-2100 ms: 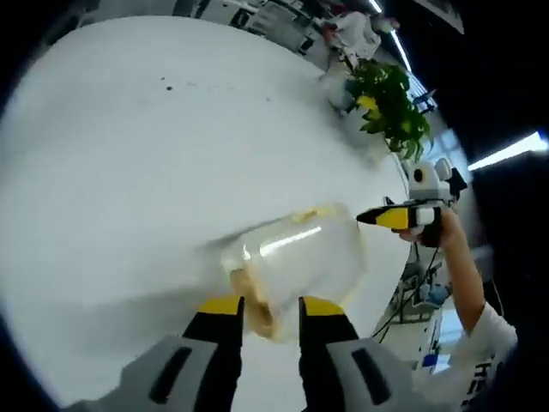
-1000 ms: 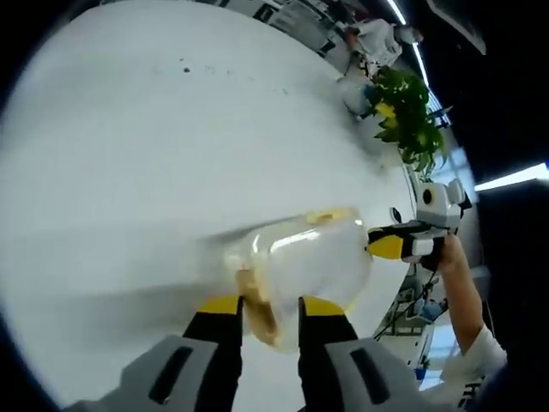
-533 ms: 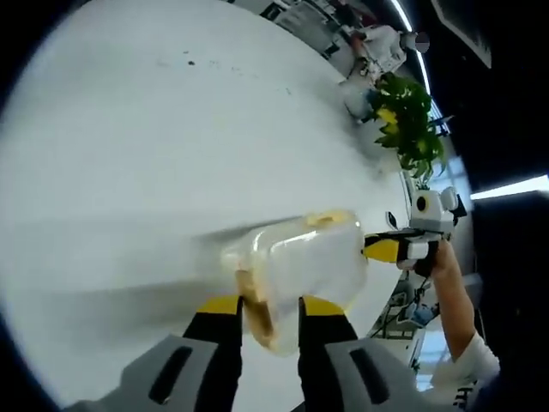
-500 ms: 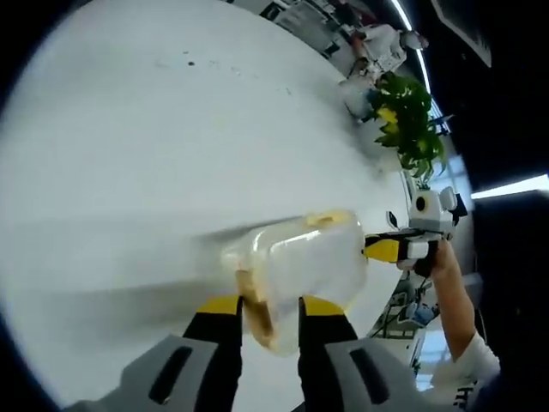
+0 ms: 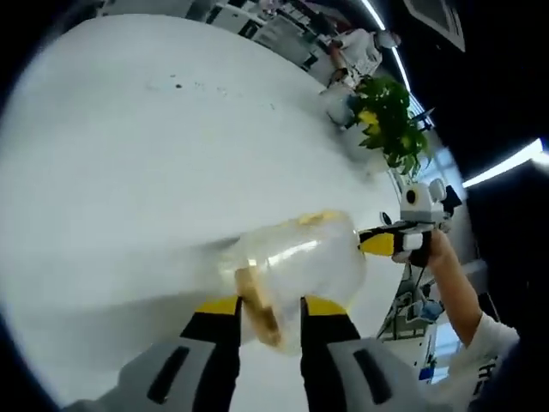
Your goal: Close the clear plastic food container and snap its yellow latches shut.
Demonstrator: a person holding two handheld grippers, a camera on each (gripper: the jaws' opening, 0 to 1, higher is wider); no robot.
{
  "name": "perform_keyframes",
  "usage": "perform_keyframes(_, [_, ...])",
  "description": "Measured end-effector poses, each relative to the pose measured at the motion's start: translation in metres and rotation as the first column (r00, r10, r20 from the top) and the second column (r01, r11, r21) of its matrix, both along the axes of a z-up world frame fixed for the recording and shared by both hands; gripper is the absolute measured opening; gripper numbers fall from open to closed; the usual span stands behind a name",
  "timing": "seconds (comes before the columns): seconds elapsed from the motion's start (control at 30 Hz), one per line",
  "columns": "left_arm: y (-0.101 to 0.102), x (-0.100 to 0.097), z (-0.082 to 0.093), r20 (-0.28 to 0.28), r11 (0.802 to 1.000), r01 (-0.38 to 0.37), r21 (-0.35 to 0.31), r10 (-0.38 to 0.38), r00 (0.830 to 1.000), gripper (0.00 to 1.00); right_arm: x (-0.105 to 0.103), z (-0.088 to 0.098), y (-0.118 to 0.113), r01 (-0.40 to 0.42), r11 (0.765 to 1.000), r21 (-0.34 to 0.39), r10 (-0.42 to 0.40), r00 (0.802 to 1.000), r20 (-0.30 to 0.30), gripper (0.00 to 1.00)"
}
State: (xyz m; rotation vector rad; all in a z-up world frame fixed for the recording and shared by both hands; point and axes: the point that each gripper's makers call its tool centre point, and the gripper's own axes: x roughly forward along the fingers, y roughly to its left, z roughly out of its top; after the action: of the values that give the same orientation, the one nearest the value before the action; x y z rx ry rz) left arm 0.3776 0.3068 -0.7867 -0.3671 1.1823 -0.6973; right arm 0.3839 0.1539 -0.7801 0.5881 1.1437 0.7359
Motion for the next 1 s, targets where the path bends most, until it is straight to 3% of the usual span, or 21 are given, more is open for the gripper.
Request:
perform_keyframes(0.03, [0.001,0.002,0.001,0.021,1.0,0.002,0.003,-0.002,1.0,0.19,-0.001,0.001,0.0,-0.008,1.0,0.0,0.008,1.0,0.008,0.18])
perform_keyframes(0.07, [0.003,0.006,0.002,0.088,0.999,0.031,0.022,-0.032,0.996,0.2,-0.002,0.003,-0.002,-0.01,1.0,0.001,0.01,1.0,0.019,0.16])
perform_keyframes(0.1, [0.004,0.007,0.002,0.119,0.998,0.055,0.028,-0.058,0.991,0.21,-0.002,0.005,-0.002,-0.012,1.0,0.0,0.012,1.0,0.023,0.15])
perform_keyframes(0.2, [0.007,0.004,0.004,0.124,0.998,0.057,0.034,-0.061,0.99,0.22,-0.002,0.002,-0.012,-0.042,0.997,-0.067,0.046,0.997,0.062,0.18])
perform_keyframes(0.23, [0.009,0.006,0.005,0.147,0.996,0.07,0.048,-0.076,0.986,0.21,0.0,-0.002,-0.02,-0.057,0.988,-0.141,0.07,0.993,0.09,0.17])
perform_keyframes(0.27, [0.013,0.01,0.007,0.19,0.993,0.081,0.083,-0.096,0.977,0.21,0.0,0.002,-0.018,-0.057,0.99,-0.126,0.07,0.993,0.097,0.17])
perform_keyframes(0.37, [0.015,0.016,0.019,0.243,0.995,0.059,0.086,-0.078,0.967,0.19,0.012,0.006,-0.026,-0.05,0.976,-0.214,0.091,0.978,0.187,0.06])
perform_keyframes(0.47, [0.014,0.028,0.036,0.339,0.997,0.011,0.074,-0.036,0.94,0.17,0.019,0.015,-0.023,-0.063,0.97,-0.236,0.121,0.963,0.24,0.03])
perform_keyframes(0.5, [0.009,0.029,0.042,0.34,0.999,-0.015,0.03,0.004,0.941,0.15,0.023,0.022,-0.017,-0.059,0.973,-0.224,0.12,0.956,0.267,0.0])
perform_keyframes(0.57, [-0.007,0.027,0.054,0.282,0.992,-0.073,-0.1,0.098,0.954,0.1,0.027,0.03,-0.01,-0.054,0.977,-0.206,0.113,0.951,0.289,0.0])
perform_keyframes(0.67, [-0.024,0.03,0.067,0.285,0.974,-0.113,-0.196,0.167,0.944,0.06,0.031,0.039,0.005,-0.07,0.979,-0.193,0.13,0.938,0.321,0.0])
perform_keyframes(0.77, [-0.039,0.029,0.068,0.343,0.983,-0.077,-0.165,0.13,0.93,0.0,0.031,0.046,0.027,-0.108,0.977,-0.186,0.169,0.92,0.353,0.0])
perform_keyframes(0.83, [-0.048,0.028,0.065,0.404,0.992,-0.022,-0.121,0.07,0.912,0.0,0.029,0.046,0.039,-0.144,0.97,-0.195,0.208,0.909,0.362,0.0])
perform_keyframes(0.87, [-0.05,0.027,0.061,0.414,0.996,-0.018,-0.089,0.054,0.909,0.0,0.029,0.046,0.044,-0.155,0.967,-0.203,0.223,0.901,0.371,0.0])
perform_keyframes(1.0, [-0.06,0.02,0.053,0.411,0.998,0.01,-0.068,0.019,0.912,0.0,0.032,0.042,0.057,-0.191,0.956,-0.225,0.265,0.889,0.372,0.0])
